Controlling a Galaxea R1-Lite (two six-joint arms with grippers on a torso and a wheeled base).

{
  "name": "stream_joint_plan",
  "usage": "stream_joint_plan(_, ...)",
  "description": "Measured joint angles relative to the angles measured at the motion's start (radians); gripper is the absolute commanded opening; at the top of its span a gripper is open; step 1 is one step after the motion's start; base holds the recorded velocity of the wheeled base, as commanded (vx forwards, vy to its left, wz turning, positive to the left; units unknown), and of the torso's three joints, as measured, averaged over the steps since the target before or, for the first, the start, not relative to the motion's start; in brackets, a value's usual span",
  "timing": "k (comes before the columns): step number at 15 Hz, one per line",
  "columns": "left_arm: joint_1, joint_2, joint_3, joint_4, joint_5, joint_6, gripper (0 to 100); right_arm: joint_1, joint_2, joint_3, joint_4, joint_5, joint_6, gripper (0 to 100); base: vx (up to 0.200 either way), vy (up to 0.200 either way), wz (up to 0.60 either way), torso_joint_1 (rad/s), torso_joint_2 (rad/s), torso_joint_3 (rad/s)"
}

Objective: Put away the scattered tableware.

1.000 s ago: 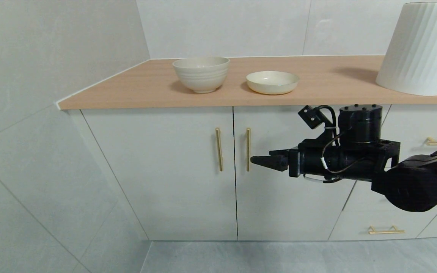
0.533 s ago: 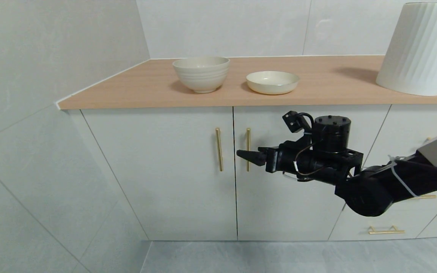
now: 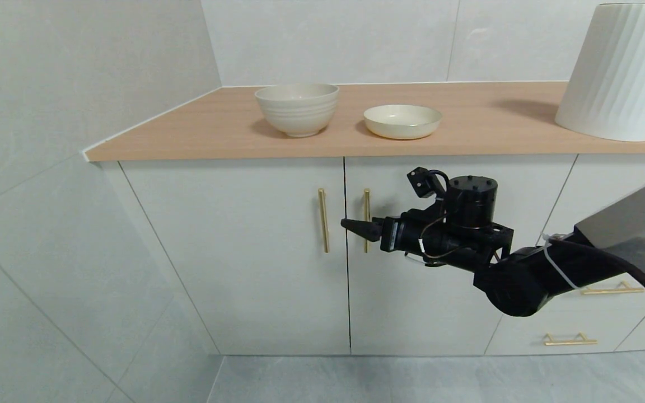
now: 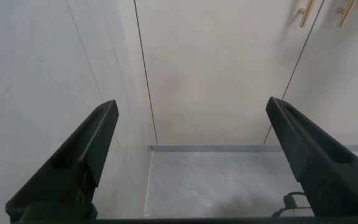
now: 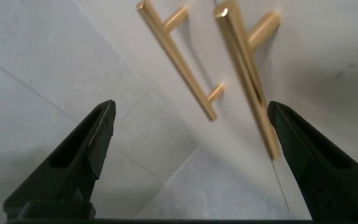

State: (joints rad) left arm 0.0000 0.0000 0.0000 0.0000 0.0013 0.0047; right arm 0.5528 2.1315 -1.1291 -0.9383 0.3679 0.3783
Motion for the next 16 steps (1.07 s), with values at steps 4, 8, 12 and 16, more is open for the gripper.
stream_joint_plan(4, 0.000, 0.000, 0.000, 0.000, 0.000, -0.001, 100, 0.000, 0.031, -0.018, -0.016, 0.001, 0.002, 100, 0.000, 0.000, 0.00, 0.000, 0.00, 0.000)
stream_joint_plan(8, 0.000, 0.000, 0.000, 0.000, 0.000, -0.001, 100, 0.005, 0.058, -0.033, -0.035, 0.000, 0.010, 100, 0.000, 0.000, 0.00, 0.000, 0.00, 0.000)
stream_joint_plan(12, 0.000, 0.000, 0.000, 0.000, 0.000, 0.000, 100, 0.018, 0.076, -0.030, -0.101, 0.004, 0.030, 100, 0.000, 0.000, 0.00, 0.000, 0.00, 0.000)
stream_joint_plan(16, 0.000, 0.000, 0.000, 0.000, 0.000, 0.000, 100, 0.039, 0.074, 0.003, -0.126, 0.029, 0.031, 100, 0.000, 0.000, 0.00, 0.000, 0.00, 0.000)
